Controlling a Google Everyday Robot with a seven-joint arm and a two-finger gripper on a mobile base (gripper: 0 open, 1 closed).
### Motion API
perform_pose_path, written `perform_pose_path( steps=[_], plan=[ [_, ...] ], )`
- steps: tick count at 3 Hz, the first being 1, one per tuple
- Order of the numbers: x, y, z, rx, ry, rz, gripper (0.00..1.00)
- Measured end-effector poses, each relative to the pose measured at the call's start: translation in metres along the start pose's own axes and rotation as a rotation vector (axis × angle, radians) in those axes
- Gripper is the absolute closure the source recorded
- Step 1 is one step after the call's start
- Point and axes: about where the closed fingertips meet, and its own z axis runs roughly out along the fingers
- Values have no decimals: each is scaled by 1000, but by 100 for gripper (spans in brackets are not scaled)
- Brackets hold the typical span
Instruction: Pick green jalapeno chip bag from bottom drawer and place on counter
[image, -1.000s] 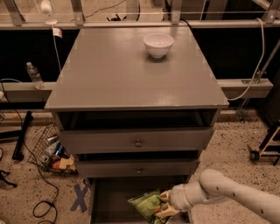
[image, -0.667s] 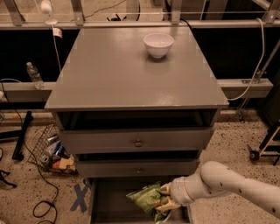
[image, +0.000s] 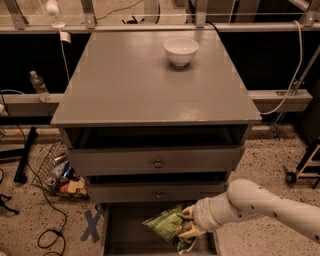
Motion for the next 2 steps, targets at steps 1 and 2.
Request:
perform_pose_path(
  steps=[1, 2],
  plan=[
    [-25, -1, -36, 60, 31, -63, 100],
    [-51, -7, -79, 113, 62, -124, 100]
  ],
)
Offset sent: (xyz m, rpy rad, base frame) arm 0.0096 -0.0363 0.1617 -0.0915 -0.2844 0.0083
